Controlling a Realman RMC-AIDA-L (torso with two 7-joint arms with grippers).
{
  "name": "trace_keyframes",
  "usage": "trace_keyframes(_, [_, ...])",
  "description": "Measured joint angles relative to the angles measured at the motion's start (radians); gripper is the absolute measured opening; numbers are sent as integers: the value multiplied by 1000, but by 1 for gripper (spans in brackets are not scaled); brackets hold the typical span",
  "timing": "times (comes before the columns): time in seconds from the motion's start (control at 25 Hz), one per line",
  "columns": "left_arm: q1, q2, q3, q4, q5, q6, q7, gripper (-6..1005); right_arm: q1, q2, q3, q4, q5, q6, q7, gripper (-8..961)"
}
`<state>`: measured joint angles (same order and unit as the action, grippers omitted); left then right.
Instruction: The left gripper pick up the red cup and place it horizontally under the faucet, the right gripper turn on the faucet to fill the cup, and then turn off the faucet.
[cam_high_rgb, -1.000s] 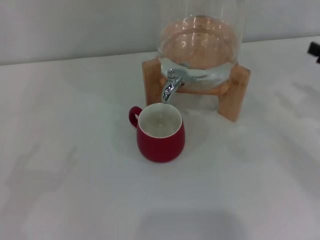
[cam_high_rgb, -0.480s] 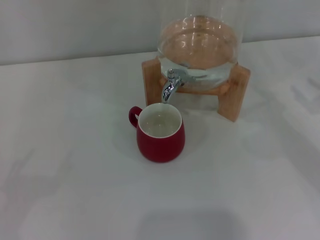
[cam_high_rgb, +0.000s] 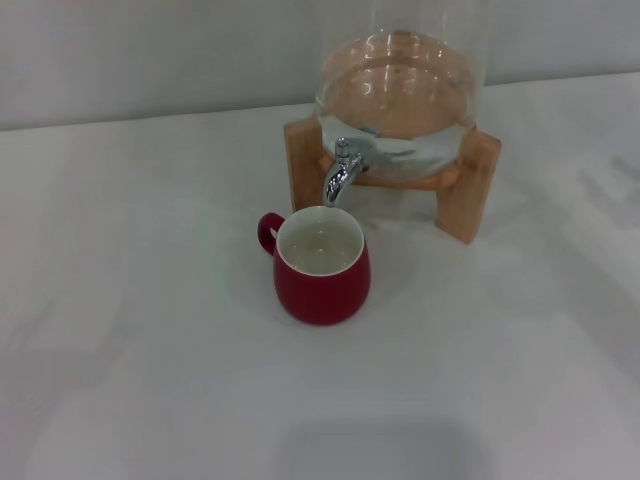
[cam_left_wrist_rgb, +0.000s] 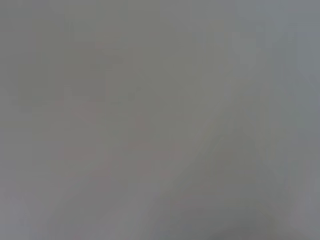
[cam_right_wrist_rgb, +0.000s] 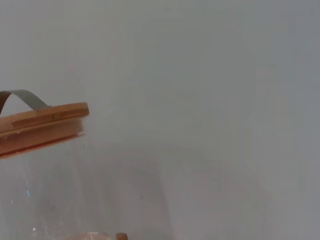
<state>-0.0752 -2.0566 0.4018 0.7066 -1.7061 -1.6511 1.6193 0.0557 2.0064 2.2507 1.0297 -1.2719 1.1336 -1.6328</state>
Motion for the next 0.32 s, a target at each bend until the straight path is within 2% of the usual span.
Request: trace_keyframes(0.32, [-2, 0, 0, 1, 4, 4, -17, 800, 5, 0, 3, -2, 6, 1, 1, 631])
